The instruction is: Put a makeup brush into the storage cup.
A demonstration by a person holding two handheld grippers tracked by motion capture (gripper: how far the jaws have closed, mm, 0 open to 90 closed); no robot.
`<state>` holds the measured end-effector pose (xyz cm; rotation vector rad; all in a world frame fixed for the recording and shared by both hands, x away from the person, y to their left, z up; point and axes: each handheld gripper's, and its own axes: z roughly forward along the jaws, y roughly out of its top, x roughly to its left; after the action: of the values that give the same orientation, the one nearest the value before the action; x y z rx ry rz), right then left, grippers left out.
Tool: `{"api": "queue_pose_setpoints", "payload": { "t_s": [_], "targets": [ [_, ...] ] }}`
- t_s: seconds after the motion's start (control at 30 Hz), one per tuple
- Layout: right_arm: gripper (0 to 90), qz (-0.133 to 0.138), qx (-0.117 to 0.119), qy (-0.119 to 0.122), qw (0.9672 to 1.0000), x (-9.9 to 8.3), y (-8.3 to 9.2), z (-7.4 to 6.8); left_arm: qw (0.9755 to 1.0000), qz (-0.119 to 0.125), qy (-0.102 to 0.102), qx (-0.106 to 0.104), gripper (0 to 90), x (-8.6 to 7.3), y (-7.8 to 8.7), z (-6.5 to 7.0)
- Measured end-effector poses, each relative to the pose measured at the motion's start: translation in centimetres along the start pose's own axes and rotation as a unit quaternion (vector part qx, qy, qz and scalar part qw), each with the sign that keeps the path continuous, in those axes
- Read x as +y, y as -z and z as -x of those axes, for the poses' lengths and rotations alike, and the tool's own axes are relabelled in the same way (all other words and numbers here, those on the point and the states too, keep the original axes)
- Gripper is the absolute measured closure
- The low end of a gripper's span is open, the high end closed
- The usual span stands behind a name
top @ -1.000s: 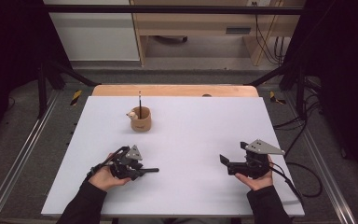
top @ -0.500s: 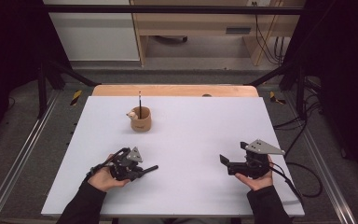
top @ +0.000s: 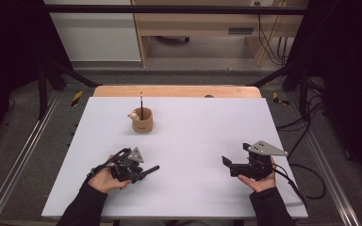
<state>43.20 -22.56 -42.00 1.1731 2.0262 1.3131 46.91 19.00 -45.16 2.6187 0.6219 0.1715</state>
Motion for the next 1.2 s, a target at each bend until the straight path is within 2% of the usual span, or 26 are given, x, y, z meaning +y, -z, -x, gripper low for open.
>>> {"api": "queue_pose_setpoints", "payload": {
  "t_s": [0.17,0.37,0.57,0.97,1.2],
  "targets": [
    [6.4,0.0,0.0,-0.001,1.0,0.0,0.0,-0.01,0.9999,-0.013,-0.005,-0.002,66.1,0.11,0.1,0.09],
    [6.5,-0.001,0.0,-0.002,1.0,0.02,0.01,-0.02,0.9995,-0.03,-0.002,-0.002,67.9,0.15,0.19,0.07],
    [6.5,-0.002,0.001,0.0,1.0,0.0,-0.06,-0.01,0.9993,-0.038,0.008,0.002,69.7,0.3,0.15,0.23],
    [6.4,-0.004,0.002,-0.002,1.0,0.01,-0.08,-0.03,0.9988,-0.048,0.005,0.003,77.4,0.58,0.08,0.61],
    [6.4,-0.006,0.002,-0.004,1.0,0.01,-0.09,-0.07,0.9986,-0.052,0.005,0.004,78.1,0.72,0.07,0.62]
  ]
}}
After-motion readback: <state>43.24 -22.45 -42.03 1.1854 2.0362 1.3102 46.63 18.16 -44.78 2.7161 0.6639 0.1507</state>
